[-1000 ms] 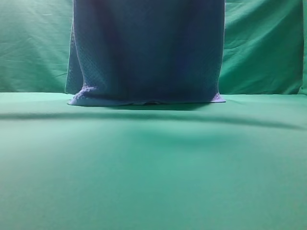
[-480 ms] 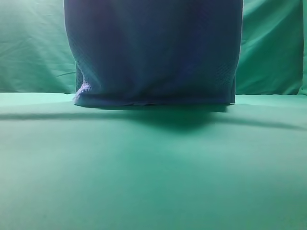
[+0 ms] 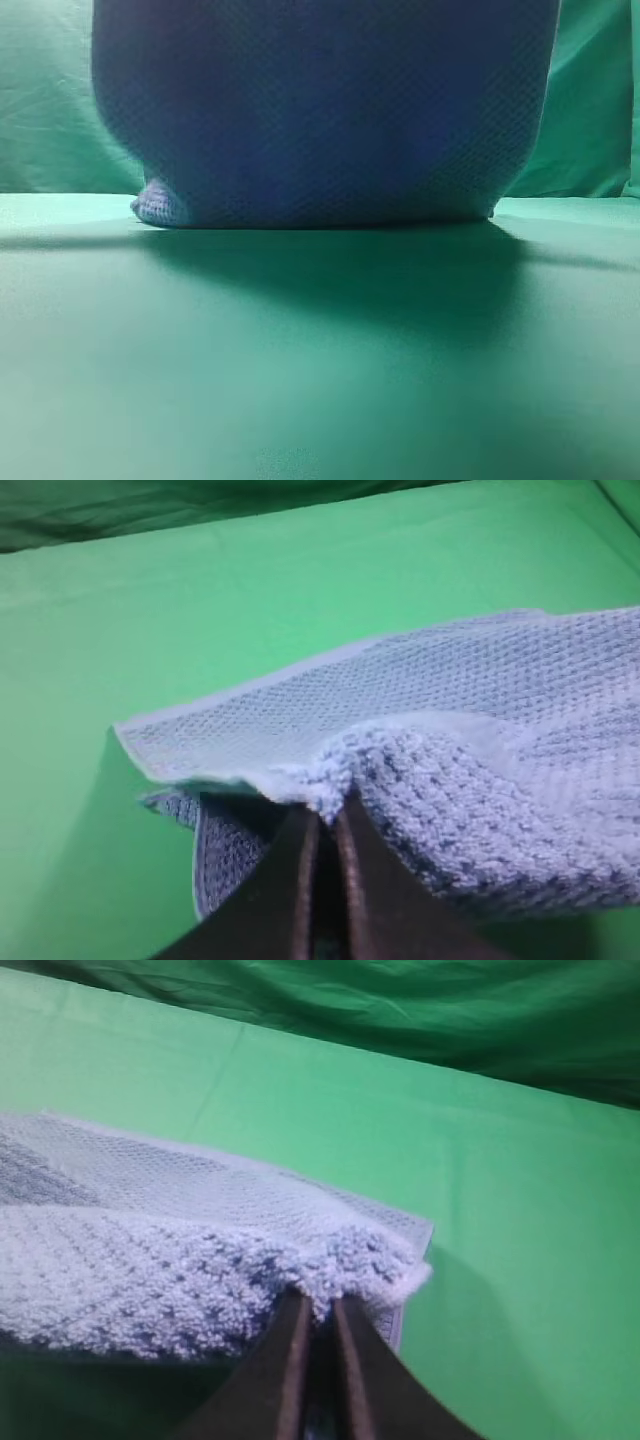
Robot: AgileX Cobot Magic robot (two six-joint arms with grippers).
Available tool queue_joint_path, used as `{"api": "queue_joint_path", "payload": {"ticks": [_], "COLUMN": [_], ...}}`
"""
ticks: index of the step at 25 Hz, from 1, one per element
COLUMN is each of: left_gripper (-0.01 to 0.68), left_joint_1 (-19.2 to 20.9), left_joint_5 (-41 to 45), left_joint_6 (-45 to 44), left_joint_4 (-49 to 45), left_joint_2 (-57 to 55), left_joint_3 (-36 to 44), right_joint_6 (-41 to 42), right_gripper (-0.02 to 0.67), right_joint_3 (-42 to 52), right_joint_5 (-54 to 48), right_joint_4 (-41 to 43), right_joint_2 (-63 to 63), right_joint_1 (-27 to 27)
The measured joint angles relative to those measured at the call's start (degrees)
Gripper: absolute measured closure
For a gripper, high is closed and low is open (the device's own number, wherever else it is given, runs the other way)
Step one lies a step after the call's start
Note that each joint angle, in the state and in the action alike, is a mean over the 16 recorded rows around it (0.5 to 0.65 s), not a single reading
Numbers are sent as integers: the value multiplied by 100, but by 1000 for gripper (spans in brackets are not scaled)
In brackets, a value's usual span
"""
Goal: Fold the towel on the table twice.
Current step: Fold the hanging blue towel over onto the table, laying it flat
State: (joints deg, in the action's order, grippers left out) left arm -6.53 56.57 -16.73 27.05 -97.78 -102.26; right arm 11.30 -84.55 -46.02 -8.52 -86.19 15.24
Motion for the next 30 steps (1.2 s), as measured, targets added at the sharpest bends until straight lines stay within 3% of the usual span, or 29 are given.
{"api": "queue_joint_path", "payload": {"ticks": [15,30], "left_gripper": [673,673], "left_joint_1": [-46,-381], "left_joint_5": [-776,-853], "left_joint_6": [-111,-128], "left_joint_4": [164,386], "left_joint_2": [2114,3685], "left_joint_3": [3288,5311], "right_joint_6": [-235,-1129], "right_gripper": [649,649], "right_joint_3": [1888,3331], "right_joint_5": [135,-312], "right_joint_4": [272,587], "right_joint_2": [1308,2760], "right_joint_1": [646,866]}}
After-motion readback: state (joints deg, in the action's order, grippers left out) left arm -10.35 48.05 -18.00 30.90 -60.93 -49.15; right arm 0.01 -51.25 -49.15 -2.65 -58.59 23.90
